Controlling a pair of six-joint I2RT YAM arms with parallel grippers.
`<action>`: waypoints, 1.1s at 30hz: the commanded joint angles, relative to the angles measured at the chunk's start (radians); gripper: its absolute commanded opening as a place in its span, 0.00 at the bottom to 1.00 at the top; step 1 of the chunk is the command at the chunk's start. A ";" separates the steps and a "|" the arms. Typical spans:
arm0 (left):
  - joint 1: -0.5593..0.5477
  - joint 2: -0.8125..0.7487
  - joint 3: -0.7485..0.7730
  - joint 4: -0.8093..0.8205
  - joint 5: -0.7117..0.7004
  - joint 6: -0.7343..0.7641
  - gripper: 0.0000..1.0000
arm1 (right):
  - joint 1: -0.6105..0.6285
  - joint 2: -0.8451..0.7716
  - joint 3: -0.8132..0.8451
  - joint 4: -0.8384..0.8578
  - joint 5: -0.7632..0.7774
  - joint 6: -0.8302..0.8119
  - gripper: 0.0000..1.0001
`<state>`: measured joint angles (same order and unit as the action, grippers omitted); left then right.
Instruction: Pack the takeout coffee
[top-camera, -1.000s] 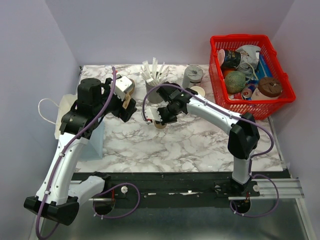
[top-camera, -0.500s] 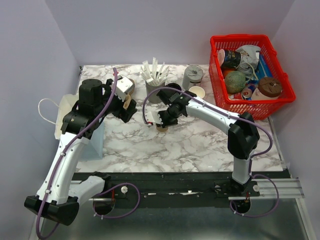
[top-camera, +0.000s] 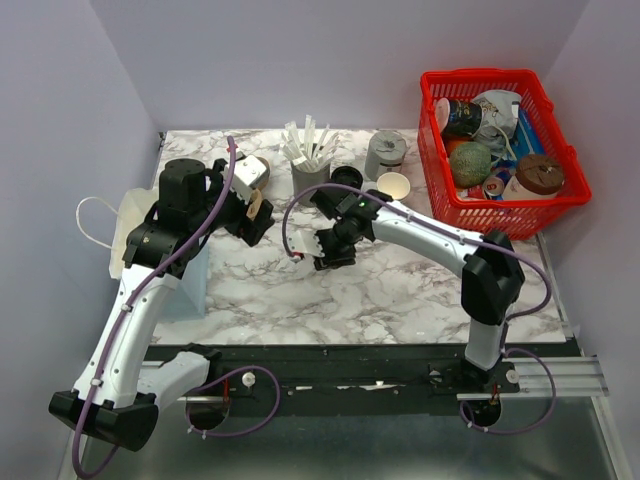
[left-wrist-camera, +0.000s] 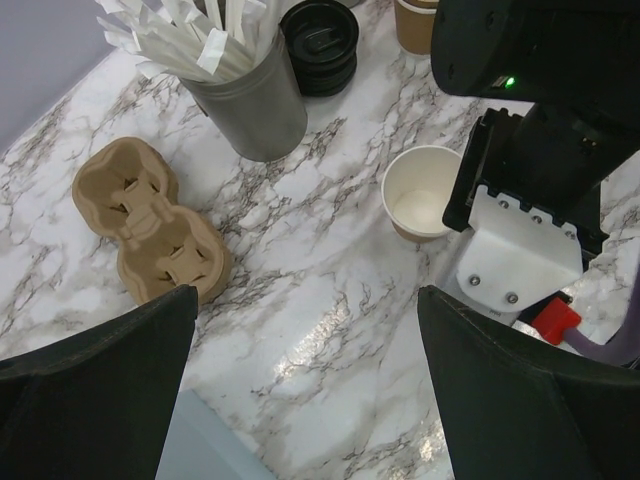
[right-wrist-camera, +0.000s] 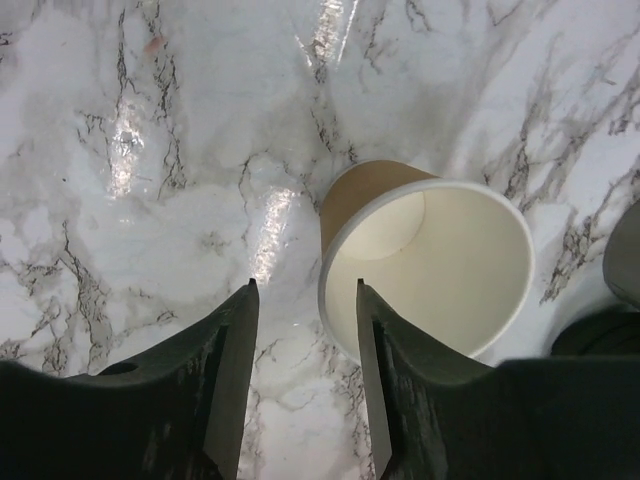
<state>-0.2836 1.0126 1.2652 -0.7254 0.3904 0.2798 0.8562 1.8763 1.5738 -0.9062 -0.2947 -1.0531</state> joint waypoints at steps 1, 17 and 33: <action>0.000 -0.002 -0.009 0.044 0.044 -0.007 0.99 | -0.009 -0.117 0.046 -0.008 0.006 0.045 0.54; -0.011 0.027 -0.194 0.155 0.088 -0.001 0.99 | -0.402 0.095 0.374 -0.007 -0.253 0.012 0.65; -0.011 0.087 -0.164 0.142 0.024 -0.018 0.99 | -0.405 0.280 0.367 0.193 -0.213 -0.160 0.60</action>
<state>-0.2901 1.0874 1.0721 -0.6003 0.4519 0.2630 0.4465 2.1063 1.9259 -0.7502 -0.5125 -1.1461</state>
